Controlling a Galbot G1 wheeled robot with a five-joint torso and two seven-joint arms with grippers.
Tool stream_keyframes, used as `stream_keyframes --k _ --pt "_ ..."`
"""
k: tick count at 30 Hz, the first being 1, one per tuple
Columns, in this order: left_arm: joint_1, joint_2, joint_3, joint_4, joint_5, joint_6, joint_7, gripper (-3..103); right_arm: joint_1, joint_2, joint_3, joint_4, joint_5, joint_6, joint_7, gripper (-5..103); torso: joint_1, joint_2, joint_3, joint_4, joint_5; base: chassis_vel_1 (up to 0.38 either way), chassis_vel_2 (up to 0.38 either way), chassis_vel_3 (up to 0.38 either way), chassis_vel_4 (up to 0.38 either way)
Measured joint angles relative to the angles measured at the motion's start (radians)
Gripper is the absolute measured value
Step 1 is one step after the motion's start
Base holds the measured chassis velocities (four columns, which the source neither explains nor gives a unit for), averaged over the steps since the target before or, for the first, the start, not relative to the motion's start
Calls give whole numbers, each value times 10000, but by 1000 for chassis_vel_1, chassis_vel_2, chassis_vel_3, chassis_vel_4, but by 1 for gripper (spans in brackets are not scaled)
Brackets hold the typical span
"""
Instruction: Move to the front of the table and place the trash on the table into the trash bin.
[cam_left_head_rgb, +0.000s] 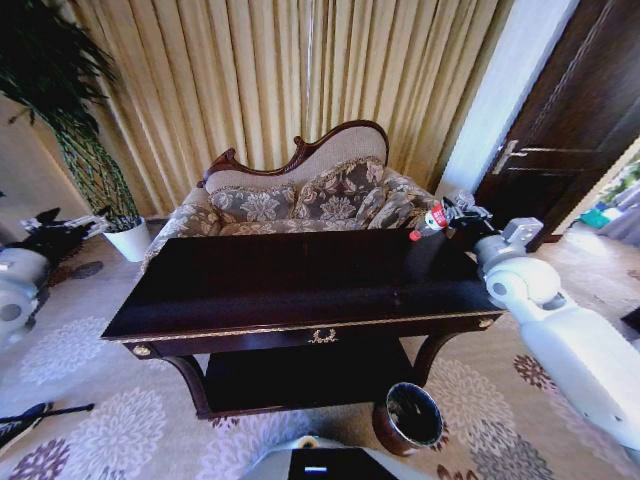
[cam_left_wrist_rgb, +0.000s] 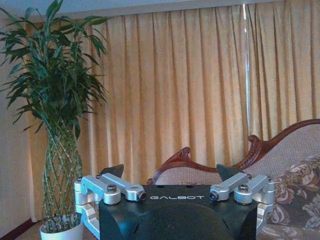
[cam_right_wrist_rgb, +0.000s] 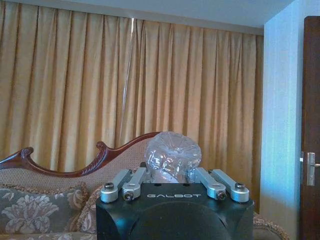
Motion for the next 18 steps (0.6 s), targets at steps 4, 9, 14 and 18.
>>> stream_keyframes --k 4,9,14,18 --pt "57 -92 37 -56 104 -7 1 100 -36 6 -39 58 5 -8 1 29 1 0 0 1 0 0 0 0 0" --pt "110 -187 107 -54 267 -36 45 100 -44 16 -100 84 2 -13 1 29 0 0 0 0 1 0 0 0 0" --pt "100 -158 119 6 274 -65 106 100 -59 60 -113 85 -9 -16 1 29 1 -1 0 1 0 52 -39 -39 40" --pt "29 -142 212 30 297 -87 149 100 -109 112 -110 87 -40 -17 3 29 0 -1 0 0 1 69 -75 -54 62"
